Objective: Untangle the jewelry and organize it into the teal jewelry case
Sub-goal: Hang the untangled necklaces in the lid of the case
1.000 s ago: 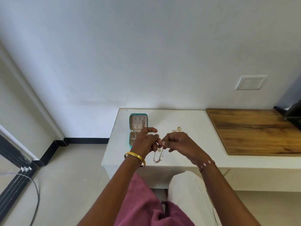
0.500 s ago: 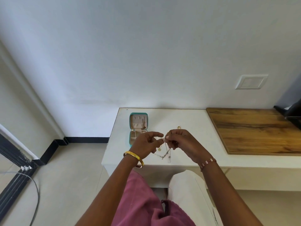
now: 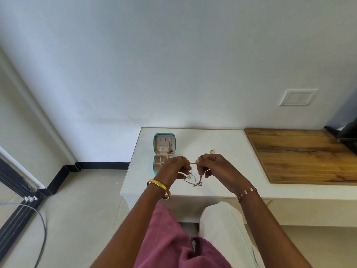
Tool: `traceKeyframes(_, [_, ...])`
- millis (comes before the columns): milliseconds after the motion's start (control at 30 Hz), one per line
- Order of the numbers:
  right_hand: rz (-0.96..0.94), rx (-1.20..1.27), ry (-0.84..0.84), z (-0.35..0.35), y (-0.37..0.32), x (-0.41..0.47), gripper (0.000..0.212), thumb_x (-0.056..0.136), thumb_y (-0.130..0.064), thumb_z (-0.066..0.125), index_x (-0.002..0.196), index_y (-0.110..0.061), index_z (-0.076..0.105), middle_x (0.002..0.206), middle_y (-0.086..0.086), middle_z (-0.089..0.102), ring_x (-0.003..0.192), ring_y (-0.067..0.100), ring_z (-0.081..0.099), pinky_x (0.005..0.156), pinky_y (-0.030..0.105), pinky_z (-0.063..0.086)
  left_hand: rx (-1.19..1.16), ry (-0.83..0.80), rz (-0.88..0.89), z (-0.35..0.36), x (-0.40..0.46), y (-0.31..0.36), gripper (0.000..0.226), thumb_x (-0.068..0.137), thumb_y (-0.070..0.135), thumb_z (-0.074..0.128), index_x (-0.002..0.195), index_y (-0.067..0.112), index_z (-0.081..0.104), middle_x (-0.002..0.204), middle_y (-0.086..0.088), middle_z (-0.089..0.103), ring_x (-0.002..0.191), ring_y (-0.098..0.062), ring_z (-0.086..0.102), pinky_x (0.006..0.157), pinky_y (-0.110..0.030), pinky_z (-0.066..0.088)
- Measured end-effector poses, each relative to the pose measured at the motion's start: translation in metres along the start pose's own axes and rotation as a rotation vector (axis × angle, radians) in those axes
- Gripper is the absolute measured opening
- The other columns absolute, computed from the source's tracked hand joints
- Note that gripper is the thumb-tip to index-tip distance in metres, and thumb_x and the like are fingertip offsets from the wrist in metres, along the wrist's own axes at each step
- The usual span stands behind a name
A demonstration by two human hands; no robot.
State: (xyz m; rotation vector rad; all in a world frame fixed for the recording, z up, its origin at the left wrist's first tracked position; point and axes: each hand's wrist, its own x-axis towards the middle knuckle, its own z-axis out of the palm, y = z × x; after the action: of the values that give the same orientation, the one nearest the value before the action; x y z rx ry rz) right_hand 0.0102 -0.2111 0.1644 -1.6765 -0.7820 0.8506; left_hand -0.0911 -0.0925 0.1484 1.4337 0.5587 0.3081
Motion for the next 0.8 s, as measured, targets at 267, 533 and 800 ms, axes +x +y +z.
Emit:
traceKeyframes(267, [0.048, 0.424, 0.042, 0.0, 0.019, -0.002, 0.02, 0.086, -0.02, 0.058, 0.069, -0.009, 0.056, 0.061, 0.005, 0.062, 0.062, 0.014, 0.056, 0.06, 0.027, 0.043, -0.76, 0.055, -0.128, -0.013, 0.001, 0.002, 0.032, 0.092, 0.018, 0.041, 0.061, 0.011, 0.043, 0.045, -0.005, 0.049, 0.047, -0.02, 0.058, 0.059, -0.029, 0.056])
traceKeyframes(533, [0.032, 0.591, -0.043, 0.008, 0.022, -0.001, 0.022, 0.082, -0.013, 0.056, 0.064, -0.012, 0.067, 0.057, 0.003, 0.061, 0.052, 0.012, 0.057, 0.062, 0.029, 0.046, -0.814, -0.006, -0.128, -0.014, 0.0, 0.001, 0.026, 0.094, 0.019, 0.038, 0.072, 0.012, 0.049, 0.043, 0.005, 0.031, 0.03, -0.006, 0.024, 0.035, -0.014, 0.027])
traceKeyframes(800, [0.039, 0.8, -0.112, 0.01, 0.031, 0.019, 0.005, 0.062, -0.005, 0.07, 0.064, -0.009, 0.069, 0.061, 0.008, 0.063, 0.067, 0.021, 0.064, 0.071, 0.03, 0.056, -0.183, 0.127, -0.037, -0.025, 0.007, -0.012, 0.02, 0.093, 0.014, 0.047, 0.082, 0.014, 0.065, 0.074, -0.014, 0.046, 0.039, -0.009, 0.029, 0.047, -0.018, 0.034])
